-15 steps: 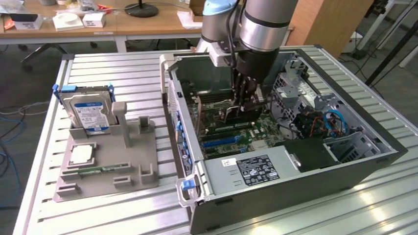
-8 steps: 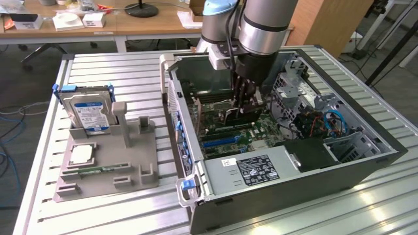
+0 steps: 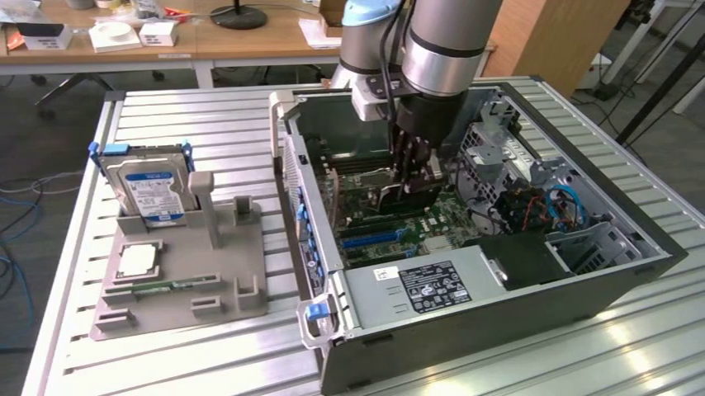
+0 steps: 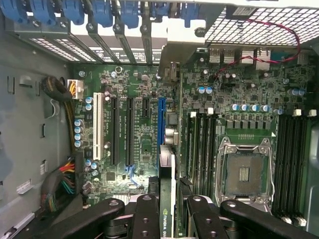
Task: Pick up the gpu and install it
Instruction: 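Insert the gpu into the slot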
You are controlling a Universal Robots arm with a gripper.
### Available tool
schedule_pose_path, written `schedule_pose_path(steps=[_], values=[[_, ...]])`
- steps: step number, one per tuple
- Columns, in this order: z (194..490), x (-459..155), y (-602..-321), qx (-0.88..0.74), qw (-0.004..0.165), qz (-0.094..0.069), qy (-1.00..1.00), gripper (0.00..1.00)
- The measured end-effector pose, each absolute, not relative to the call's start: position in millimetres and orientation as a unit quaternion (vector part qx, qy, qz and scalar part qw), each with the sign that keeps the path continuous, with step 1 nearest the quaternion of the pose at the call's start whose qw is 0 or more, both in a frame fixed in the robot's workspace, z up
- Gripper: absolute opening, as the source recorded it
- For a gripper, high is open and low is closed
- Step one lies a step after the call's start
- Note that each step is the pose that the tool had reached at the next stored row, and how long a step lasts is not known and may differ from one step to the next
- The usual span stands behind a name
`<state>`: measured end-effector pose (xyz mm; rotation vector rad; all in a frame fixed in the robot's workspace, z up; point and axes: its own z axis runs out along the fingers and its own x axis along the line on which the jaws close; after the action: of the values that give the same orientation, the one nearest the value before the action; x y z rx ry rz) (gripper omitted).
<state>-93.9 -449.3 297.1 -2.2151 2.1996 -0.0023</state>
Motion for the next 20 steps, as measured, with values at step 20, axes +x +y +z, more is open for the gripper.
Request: schedule_pose_path(steps=[20], values=[[286,-94,-449,-0.71,0.01,-0.001,0.705,0.27]])
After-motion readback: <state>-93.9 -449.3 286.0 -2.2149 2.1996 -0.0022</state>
